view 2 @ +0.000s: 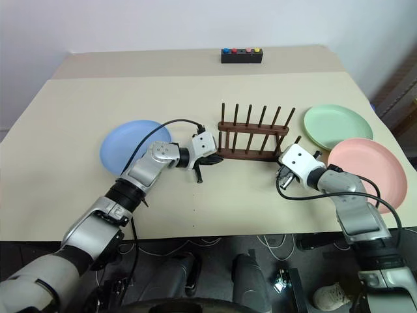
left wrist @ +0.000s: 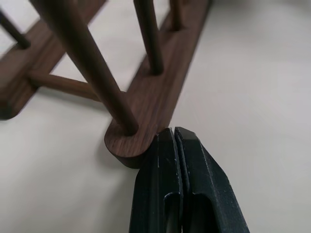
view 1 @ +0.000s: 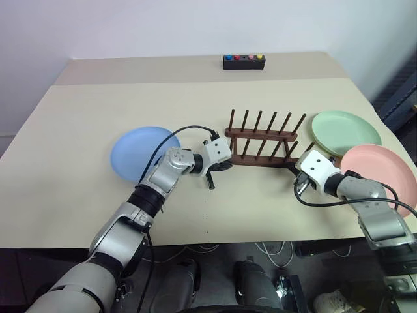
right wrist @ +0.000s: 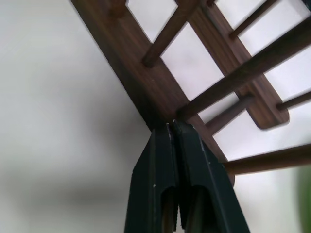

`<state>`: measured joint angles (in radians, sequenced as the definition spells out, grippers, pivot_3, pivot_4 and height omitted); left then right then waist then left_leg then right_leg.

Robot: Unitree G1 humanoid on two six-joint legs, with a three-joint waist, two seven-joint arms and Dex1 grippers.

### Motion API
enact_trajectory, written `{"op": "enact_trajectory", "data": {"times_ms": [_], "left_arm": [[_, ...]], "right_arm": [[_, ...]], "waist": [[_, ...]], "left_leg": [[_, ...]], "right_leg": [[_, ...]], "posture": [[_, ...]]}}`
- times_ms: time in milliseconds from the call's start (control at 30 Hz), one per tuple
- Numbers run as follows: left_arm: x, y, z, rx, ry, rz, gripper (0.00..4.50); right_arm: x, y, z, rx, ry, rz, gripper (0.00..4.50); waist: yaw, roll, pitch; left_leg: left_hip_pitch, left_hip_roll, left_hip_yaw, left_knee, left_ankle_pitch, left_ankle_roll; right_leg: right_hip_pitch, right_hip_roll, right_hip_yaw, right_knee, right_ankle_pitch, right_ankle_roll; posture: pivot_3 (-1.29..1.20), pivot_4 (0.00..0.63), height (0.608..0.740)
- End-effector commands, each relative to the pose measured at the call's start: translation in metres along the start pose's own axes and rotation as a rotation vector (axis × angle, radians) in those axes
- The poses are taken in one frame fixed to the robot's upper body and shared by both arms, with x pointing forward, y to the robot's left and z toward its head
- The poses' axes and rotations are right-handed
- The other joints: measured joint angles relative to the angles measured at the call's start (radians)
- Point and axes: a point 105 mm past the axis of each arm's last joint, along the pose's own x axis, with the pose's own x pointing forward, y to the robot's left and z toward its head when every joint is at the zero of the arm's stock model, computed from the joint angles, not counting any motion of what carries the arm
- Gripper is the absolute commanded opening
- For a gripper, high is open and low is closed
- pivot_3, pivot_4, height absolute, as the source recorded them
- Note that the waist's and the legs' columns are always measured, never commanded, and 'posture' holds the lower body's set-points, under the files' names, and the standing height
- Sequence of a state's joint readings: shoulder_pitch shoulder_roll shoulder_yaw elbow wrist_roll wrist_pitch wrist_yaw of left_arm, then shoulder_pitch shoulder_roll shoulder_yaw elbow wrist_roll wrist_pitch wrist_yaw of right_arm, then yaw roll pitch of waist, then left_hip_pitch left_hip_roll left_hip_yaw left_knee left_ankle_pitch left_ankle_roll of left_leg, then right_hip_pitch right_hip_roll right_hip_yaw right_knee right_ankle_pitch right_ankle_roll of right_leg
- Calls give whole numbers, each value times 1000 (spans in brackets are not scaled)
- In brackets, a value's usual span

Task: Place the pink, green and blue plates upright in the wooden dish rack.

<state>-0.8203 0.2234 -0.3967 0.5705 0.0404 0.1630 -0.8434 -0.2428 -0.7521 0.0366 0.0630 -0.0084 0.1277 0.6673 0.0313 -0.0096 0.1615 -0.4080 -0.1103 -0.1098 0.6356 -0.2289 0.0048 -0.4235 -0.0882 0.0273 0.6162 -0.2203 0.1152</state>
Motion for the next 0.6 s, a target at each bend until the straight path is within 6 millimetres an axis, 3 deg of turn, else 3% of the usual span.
{"op": "enact_trajectory", "data": {"times_ms": [33, 400, 600], "left_arm": [[-4, 13, 12, 43, -34, 39, 0], [-7, 25, 8, 55, -25, 85, 0], [-4, 17, 18, 52, -69, 56, 0]], "right_arm": [[7, -17, 6, -37, -30, -38, 65], [26, -32, 14, -74, -80, -49, 65], [19, -37, 17, -94, -102, -80, 65]], "waist": [[-2, 0, 0], [-24, 0, 0], [-24, 0, 0]], "left_leg": [[0, 0, 0, 0, 0, 0], [0, -1, 0, 0, 0, -1], [0, -1, 0, 0, 0, -1]], "right_leg": [[0, 0, 0, 0, 0, 0], [-1, 0, 0, 3, 0, 0], [-1, 0, 0, 3, 0, 0]], "posture": [[0, 150, 740], [0, 150, 740], [0, 150, 740]]}}
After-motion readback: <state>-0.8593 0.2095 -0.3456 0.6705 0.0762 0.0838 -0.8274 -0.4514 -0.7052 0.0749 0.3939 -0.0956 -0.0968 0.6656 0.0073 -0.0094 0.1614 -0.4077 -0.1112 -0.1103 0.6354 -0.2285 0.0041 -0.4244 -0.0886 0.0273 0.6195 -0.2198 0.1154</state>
